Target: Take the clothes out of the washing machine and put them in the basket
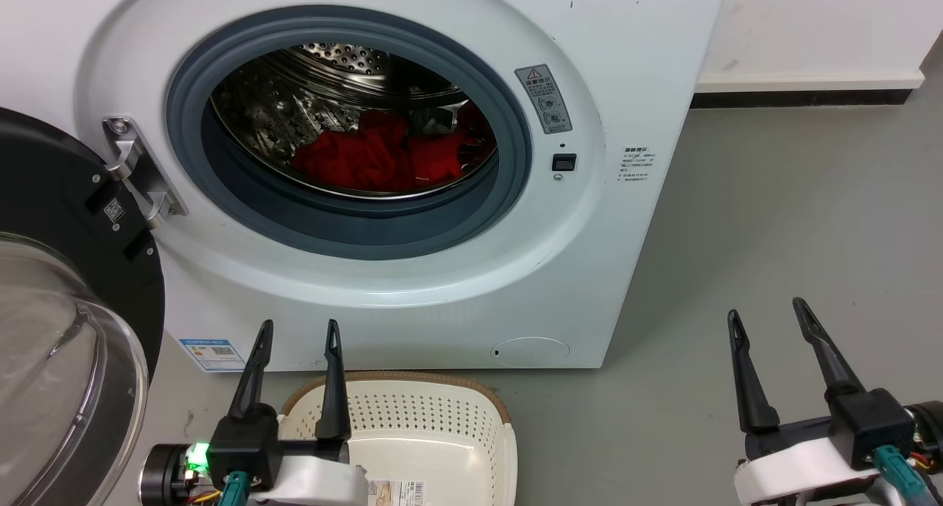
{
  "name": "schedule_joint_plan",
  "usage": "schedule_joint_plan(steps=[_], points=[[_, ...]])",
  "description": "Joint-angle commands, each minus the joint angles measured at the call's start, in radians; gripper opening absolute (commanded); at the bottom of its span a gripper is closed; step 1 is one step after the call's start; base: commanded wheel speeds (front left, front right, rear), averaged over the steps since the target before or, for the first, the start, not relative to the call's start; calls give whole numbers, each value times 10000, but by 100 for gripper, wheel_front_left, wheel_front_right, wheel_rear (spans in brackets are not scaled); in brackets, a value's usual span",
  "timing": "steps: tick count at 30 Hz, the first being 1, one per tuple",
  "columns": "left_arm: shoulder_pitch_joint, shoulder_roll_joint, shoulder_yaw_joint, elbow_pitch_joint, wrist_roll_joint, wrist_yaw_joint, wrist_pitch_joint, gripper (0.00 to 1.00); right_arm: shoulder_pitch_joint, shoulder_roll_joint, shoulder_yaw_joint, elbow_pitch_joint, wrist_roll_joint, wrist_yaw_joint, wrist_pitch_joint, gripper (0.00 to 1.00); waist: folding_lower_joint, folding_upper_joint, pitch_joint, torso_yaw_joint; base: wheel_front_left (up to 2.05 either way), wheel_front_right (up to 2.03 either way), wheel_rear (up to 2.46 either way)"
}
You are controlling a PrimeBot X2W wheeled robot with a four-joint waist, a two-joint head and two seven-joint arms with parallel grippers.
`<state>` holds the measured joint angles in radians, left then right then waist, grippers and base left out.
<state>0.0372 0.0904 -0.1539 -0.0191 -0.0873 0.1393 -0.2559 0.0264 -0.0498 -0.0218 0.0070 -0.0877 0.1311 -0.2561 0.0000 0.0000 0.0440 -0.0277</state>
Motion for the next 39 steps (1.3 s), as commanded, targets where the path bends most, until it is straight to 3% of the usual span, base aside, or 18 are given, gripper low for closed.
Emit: schedule_joint_plan(steps=[1,9,19,23,30,39], points=[[116,-7,32,15,220,-45,-61,100,105,-9,18,24,-124,-6,-59,100,0,0,-1,0,0,0,0],[147,-181,197,257,560,-476,-100,100,27,-9,19,349,-155,-7,-99,100,0,0,11,-18,0,0,0],[107,-263,408,204,690,-660,-99,100,-151,-9,-74,403,78,-7,-96,100,0,0,163,-121,0,0,0],[-247,-49,287,333,839,-961,-99,100,-381,-7,-186,295,96,-7,-96,100,0,0,562,-394,0,0,0],[-1698,812,570,1120,846,-1593,-97,100,-1134,4,-11,-64,21,-7,-94,100,0,0,2238,-1406,0,0,0],[-5584,2793,1012,3821,1024,-2313,160,100,-1983,7,226,-428,958,-8,-94,100,0,0,4629,-2748,0,0,0]])
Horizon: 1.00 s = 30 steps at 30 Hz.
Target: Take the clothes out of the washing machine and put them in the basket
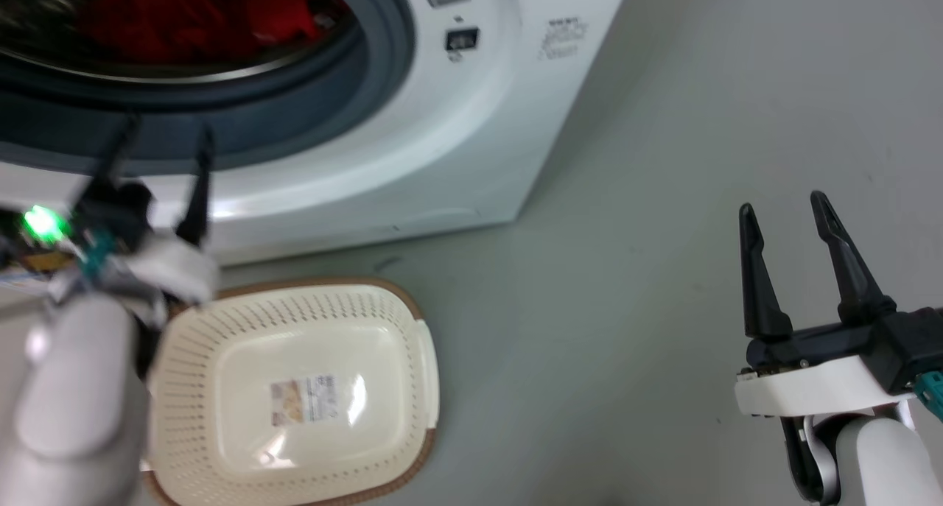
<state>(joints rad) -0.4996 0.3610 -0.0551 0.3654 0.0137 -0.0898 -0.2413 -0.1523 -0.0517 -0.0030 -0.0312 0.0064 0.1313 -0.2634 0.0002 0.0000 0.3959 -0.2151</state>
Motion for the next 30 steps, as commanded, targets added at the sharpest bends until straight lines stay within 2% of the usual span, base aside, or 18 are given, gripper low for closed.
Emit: schedule_joint_plan(steps=[1,3,4,9,21,24,30], points=[[-752,321,29,278,38,-77,206,100,-258,26,88,-71,99,-10,-21,100,-2,0,1340,-987,0,0,0],[-1793,783,-87,787,101,-208,653,100,-372,27,188,-150,270,-10,-21,100,-2,0,1820,-1200,0,0,0],[-3419,1436,-281,1471,81,-332,1635,100,-569,29,318,-250,491,-10,-21,100,-2,0,2532,-1487,0,0,0],[-5773,2310,-812,2275,69,-383,3502,100,-833,29,574,-388,775,-10,-21,100,-2,0,3395,-1883,0,0,0],[-10231,4433,-3423,3807,-1026,-391,7832,100,-902,26,1419,-714,1536,-10,-21,100,-2,0,4737,-2785,0,0,0],[-10737,4698,-3784,4006,-1222,-391,8385,100,-772,24,1455,-787,1578,-10,-21,100,-2,0,4851,-2789,0,0,0],[-11302,4977,-4061,4450,-1370,-392,8636,100,-558,24,1373,-830,1698,-10,-21,100,-2,0,5092,-2732,0,0,0]])
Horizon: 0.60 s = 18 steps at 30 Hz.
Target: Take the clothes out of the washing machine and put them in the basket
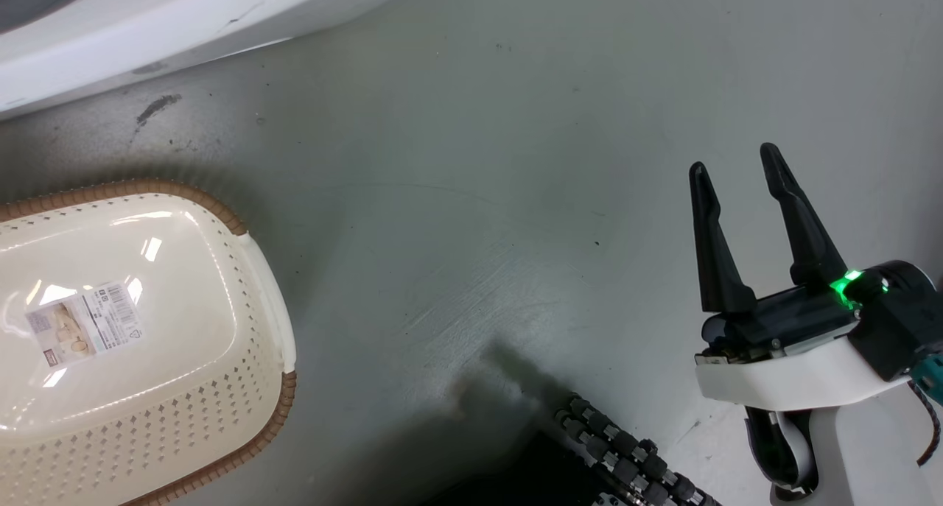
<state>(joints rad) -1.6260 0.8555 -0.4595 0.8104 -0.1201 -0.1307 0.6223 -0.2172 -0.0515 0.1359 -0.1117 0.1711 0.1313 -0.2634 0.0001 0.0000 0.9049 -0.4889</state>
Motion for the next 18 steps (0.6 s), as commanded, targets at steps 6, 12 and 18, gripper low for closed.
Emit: schedule_joint_plan(steps=[6,12,18], points=[[103,114,-206,632,-96,49,95,100,73,23,-47,-91,135,-10,-21,100,-1,0,237,105,0,0,0],[136,21,-350,966,-216,46,-114,0,69,23,61,-192,239,-10,-21,100,-1,0,315,172,0,0,0],[-23,-21,-413,950,-349,32,-674,0,-120,23,168,-160,138,-10,-21,100,-1,0,257,172,0,0,0]])
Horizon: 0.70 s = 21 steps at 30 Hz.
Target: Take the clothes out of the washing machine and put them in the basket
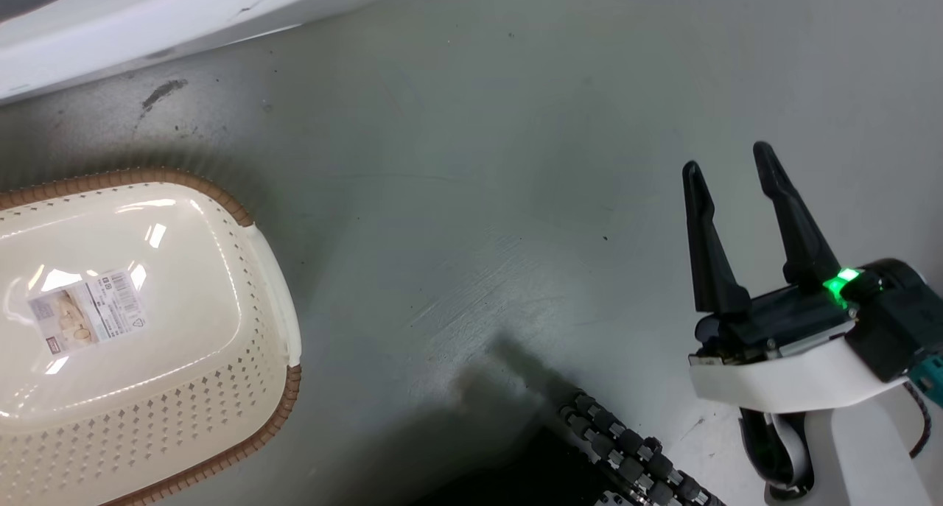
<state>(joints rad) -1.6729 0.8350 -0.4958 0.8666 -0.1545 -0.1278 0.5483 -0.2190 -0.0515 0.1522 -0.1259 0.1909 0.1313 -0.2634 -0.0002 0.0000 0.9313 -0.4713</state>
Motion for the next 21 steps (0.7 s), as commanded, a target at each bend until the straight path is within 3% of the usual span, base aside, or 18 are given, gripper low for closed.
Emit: schedule_joint_plan(steps=[1,6,21], points=[[427,174,-59,349,-8,2,-84,0,-159,23,-4,-17,-85,-10,-21,100,2,0,-40,-14,0,0,0],[404,103,11,148,-168,61,-1065,0,-513,23,-76,41,-173,-10,-21,100,2,0,-292,-59,0,0,0],[3303,-1708,606,778,-1579,715,-6712,0,-455,15,-1177,546,-1214,-10,-21,100,2,0,-2741,1421,0,0,0]])
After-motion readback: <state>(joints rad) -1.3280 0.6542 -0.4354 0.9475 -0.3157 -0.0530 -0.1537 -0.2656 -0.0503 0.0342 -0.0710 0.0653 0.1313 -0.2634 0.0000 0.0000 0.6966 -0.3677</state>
